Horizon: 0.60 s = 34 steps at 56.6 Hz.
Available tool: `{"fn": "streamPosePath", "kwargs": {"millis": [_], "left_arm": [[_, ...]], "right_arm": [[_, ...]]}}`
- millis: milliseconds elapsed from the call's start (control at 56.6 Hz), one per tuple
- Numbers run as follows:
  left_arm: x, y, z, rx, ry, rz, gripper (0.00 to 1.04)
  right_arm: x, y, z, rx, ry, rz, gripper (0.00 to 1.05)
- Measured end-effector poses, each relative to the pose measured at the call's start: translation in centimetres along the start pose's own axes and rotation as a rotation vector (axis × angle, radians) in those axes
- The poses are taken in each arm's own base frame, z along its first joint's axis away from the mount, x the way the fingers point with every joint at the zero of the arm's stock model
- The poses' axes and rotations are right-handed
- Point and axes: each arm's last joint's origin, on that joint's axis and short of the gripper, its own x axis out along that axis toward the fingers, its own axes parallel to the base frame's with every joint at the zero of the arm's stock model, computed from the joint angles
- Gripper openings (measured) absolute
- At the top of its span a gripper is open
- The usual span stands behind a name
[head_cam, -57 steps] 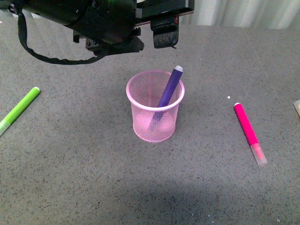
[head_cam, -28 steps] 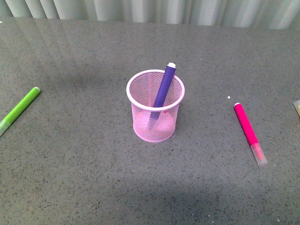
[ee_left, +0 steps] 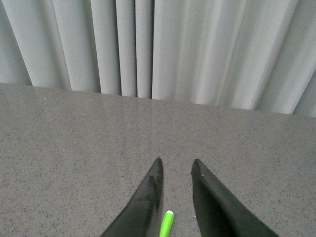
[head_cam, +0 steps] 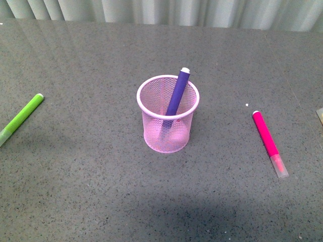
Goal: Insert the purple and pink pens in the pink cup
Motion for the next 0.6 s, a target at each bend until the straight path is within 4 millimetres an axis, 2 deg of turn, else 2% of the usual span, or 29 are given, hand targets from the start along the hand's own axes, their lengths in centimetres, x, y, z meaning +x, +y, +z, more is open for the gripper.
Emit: {"fn": "streamPosePath", "kwargs": {"millis": [71, 353, 601], "left_arm": [[-1.2, 0.0, -0.1, 0.001, -0.004, -0.002, 0.02], [-4.4, 0.0, -1.7, 0.007, 0.007, -0.001, 0.02], [-6.2, 0.0, -1.6, 0.007, 0.002, -0.001, 0.02]], "right_arm": [[0.0, 0.0, 0.0, 0.0, 0.0, 0.0, 0.97], [0.0, 0.0, 0.0, 0.0, 0.0, 0.0, 0.97], [0.0, 0.0, 0.0, 0.0, 0.0, 0.001, 0.97]]}}
